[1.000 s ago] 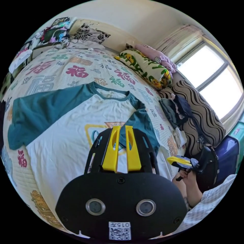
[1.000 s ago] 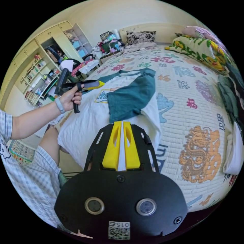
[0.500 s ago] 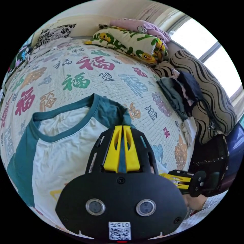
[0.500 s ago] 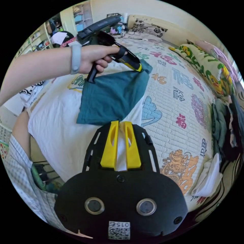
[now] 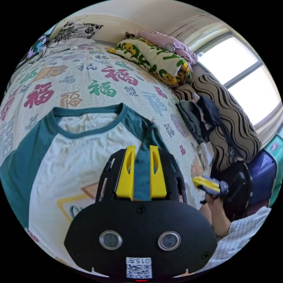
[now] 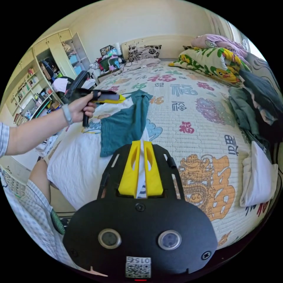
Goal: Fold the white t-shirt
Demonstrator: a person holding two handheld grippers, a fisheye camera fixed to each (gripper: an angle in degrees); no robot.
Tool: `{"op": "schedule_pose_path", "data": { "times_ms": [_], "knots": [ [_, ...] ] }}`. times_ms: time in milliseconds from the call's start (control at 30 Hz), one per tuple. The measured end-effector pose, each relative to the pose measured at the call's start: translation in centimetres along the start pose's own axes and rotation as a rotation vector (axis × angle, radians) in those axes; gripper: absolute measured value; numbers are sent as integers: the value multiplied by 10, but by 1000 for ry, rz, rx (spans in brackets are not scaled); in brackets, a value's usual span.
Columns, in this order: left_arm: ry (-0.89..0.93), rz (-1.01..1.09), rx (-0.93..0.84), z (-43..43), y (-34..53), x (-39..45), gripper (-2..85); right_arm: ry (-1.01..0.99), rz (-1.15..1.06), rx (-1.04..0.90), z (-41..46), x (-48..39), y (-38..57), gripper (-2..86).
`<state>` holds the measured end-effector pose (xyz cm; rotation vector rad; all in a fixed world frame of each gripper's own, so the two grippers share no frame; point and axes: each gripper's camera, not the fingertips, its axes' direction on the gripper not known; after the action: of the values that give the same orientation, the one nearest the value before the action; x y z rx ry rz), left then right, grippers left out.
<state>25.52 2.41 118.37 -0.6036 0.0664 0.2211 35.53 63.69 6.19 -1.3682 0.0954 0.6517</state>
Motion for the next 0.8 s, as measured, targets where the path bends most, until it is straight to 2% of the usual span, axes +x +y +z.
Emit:
{"op": "schedule_pose_path", "data": {
  "times_ms": [100,200,267,367,467,533,667,800],
  "knots": [
    [-101,47,-101,2,41,3,53,-12,-6,-31,-3,-14,-16,27],
    [-106,58,-102,-4,64,7,11,-2,20,-100,3,-24,-27,40],
    [-106,46,-113,-9,74,9,8,6,46,-170,2,-30,-30,40],
    [-138,77,-126,-19,78,19,29,-3,58,-161,-22,-35,-32,34],
    [-216,170,-12,-36,56,47,61,5,77,-126,-48,-39,-34,16],
    [-186,215,18,-33,28,65,70,-8,84,-116,-59,-43,-37,11],
    [-173,260,-9,12,-35,105,71,7,55,-145,-72,-66,-43,5],
    [-241,219,-88,62,-54,115,6,42,38,-136,-92,-84,-49,3]
  ]
}}
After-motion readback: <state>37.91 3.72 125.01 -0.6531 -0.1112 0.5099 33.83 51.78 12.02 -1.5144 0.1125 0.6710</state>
